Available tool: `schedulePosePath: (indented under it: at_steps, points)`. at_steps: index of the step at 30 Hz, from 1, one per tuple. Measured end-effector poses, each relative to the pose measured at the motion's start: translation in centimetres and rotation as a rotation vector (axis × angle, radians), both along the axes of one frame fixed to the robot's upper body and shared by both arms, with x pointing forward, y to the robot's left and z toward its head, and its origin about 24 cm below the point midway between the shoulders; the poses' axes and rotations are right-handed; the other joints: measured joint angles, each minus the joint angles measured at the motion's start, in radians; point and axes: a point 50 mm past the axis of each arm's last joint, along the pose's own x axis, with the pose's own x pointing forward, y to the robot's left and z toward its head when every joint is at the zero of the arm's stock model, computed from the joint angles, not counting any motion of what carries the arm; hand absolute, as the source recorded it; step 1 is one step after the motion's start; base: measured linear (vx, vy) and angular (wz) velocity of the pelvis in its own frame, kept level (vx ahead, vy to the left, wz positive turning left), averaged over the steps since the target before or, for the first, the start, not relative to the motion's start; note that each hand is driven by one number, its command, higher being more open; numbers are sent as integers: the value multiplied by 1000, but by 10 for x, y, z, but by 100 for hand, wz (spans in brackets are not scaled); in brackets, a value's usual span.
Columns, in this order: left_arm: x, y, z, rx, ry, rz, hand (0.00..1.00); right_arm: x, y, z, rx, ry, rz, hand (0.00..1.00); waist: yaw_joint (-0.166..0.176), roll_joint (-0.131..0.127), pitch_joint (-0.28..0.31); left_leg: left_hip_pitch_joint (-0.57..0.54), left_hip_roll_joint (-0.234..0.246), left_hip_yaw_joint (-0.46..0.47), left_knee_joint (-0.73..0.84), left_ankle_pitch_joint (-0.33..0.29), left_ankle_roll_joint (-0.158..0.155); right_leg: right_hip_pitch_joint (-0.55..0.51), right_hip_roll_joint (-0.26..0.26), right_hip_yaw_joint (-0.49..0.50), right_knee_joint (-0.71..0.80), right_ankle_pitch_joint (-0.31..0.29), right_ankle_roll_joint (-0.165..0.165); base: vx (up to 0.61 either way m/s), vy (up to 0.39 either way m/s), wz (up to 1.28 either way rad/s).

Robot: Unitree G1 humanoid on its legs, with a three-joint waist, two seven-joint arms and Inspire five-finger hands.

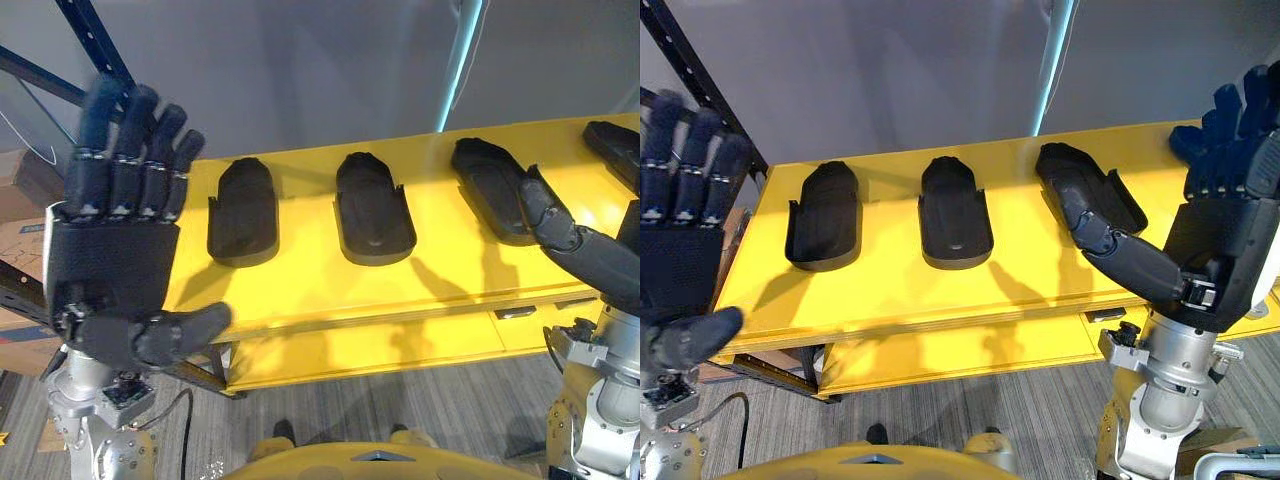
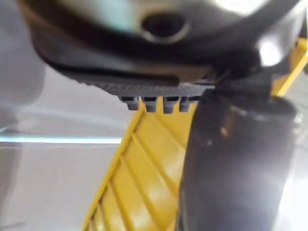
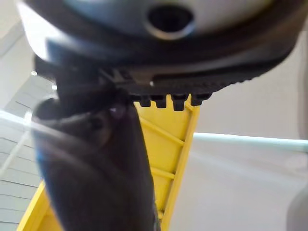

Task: Walk over and take three plastic housings, then place them on the shelf

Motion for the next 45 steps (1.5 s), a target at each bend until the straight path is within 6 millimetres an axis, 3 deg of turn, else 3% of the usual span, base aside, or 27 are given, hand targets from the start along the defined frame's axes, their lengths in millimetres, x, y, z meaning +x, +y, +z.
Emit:
schedulePosePath:
  at_steps: [3, 7, 11, 17, 23, 26, 28, 31, 35, 36, 41, 45]
  points:
    - [3, 12, -35, -121, 165, 21, 100, 1, -6, -4, 15, 37, -26, 100, 2, 0, -1, -5, -2, -12, -1, 1, 1, 3, -2, -13, 0, -1, 0, 14, 0, 11]
    - [-2, 3, -91, -250, 399, -79, 100, 2, -12, -22, 132, 78, -89, 100, 1, -11, -4, -25, -2, -33, -2, 6, 0, -1, -2, -36, -2, -3, -2, 3, -8, 16]
    - [-20, 2, -116, -366, 463, -93, 100, -2, -17, -40, 226, 136, -124, 100, 3, -17, -7, -37, -2, -43, -2, 7, -1, -2, -2, -50, -5, -5, -4, 11, -7, 12]
    - [-35, -1, -120, -410, 354, -150, 100, -9, -18, -52, 288, 192, -167, 100, 5, -9, -15, -58, -4, -67, -4, 11, -2, -1, -2, -78, -15, -6, -4, -1, -6, 13]
    - [-31, -12, -121, -405, 351, -212, 100, -3, -11, -56, 317, 221, -138, 100, 5, -3, -19, -71, -4, -85, -3, 16, -2, -1, -1, -97, -16, -6, -4, -10, -6, 10]
    - [-31, -9, -115, -372, 308, -167, 100, -2, -11, -58, 328, 233, -141, 100, 7, -3, -19, -71, -5, -90, -2, 17, -3, 1, -1, -101, -15, -6, -4, -7, -4, 4]
    - [-31, -3, -98, -302, 217, -99, 100, -1, -11, -58, 332, 240, -142, 100, 8, -3, -19, -72, -4, -91, -2, 17, -3, 2, -1, -102, -15, -6, -4, 0, 0, 0]
    - [-32, 10, -43, -150, 6, 113, 100, 2, -10, -59, 328, 261, -136, 100, 15, -1, -19, -72, -5, -94, -2, 19, -2, 6, -1, -103, -9, -7, -5, 0, 0, 0]
    - [-38, 29, 1, -116, -140, 513, 100, 5, -9, -60, 306, 291, -140, 100, 21, 10, -23, -71, -7, -113, -2, 25, -2, 15, -2, -120, 1, -12, -5, -23, -11, 11]
    - [-40, 32, 4, -128, -142, 592, 100, 5, -9, -60, 307, 294, -139, 100, 21, 11, -24, -70, -7, -118, -2, 26, -2, 19, -2, -126, 1, -14, -5, -33, -19, 20]
    - [-71, 34, 10, -202, -170, 1483, 100, 7, -6, -62, 333, 299, -143, 100, 31, 4, -22, -72, -8, -152, -5, 30, -2, 33, 1, -161, 1, -29, -14, -38, -25, 19]
    - [-85, 25, 16, -228, -335, 1760, 100, 9, -3, -64, 346, 310, -132, 100, 48, -2, -22, -79, -7, -167, -5, 35, 1, 35, 3, -176, 2, -31, -16, -15, -22, 13]
